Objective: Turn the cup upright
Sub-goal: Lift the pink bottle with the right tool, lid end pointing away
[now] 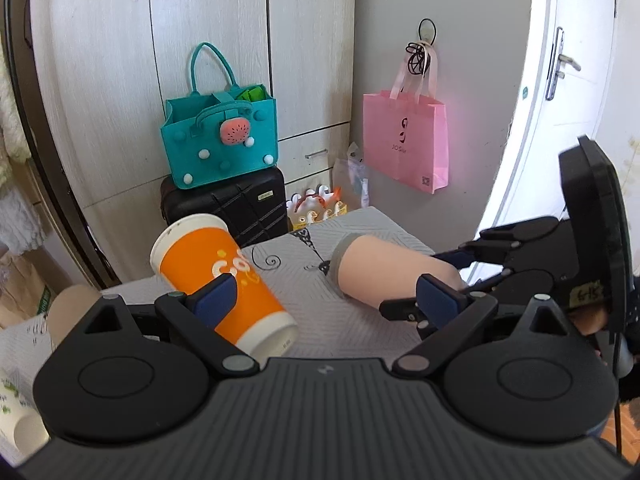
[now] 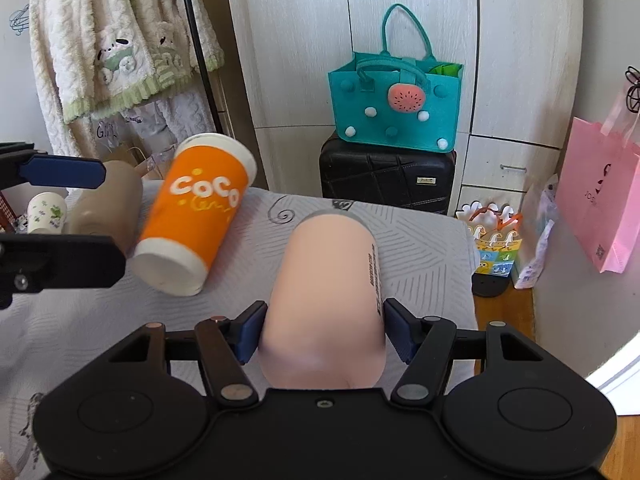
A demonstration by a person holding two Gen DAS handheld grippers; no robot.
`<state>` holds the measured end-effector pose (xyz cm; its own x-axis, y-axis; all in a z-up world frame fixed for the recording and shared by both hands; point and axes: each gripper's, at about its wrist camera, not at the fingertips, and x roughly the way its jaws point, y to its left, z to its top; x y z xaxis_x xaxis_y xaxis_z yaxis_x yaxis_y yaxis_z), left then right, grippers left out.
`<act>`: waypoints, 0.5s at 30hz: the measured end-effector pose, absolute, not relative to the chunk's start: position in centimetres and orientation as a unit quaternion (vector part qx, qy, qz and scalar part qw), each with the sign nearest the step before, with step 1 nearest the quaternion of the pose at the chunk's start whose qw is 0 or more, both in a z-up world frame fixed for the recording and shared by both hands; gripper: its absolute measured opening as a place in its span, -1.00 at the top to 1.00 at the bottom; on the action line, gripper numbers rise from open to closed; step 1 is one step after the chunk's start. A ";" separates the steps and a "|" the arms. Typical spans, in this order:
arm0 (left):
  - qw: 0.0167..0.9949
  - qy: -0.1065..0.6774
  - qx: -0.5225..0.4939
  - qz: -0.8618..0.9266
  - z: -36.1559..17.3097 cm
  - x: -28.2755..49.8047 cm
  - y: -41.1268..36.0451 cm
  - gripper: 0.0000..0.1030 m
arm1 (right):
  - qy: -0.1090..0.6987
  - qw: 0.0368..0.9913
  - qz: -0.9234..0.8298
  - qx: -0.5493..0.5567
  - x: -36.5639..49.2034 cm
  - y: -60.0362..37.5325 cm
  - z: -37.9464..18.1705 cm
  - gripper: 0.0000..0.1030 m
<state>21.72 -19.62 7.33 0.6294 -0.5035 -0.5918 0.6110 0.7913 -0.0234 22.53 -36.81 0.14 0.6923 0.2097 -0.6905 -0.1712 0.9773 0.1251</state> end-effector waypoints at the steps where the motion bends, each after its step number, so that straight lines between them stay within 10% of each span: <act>1: 0.899 0.298 0.088 -0.309 7.4 21.4 -19.3 -0.89 | 0.378 0.920 0.103 0.025 22.0 -36.5 0.3 -0.32; 15: 0.898 0.297 0.076 -0.316 6.9 16.6 -14.8 -0.89 | 0.374 0.922 0.094 0.019 14.6 -32.5 1.5 -0.31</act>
<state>16.61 -14.80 6.94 0.6249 -0.5219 -0.5806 0.6117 0.7894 -0.0512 14.55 -32.51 1.47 0.7022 0.1878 -0.6868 -0.1598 0.9815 0.1051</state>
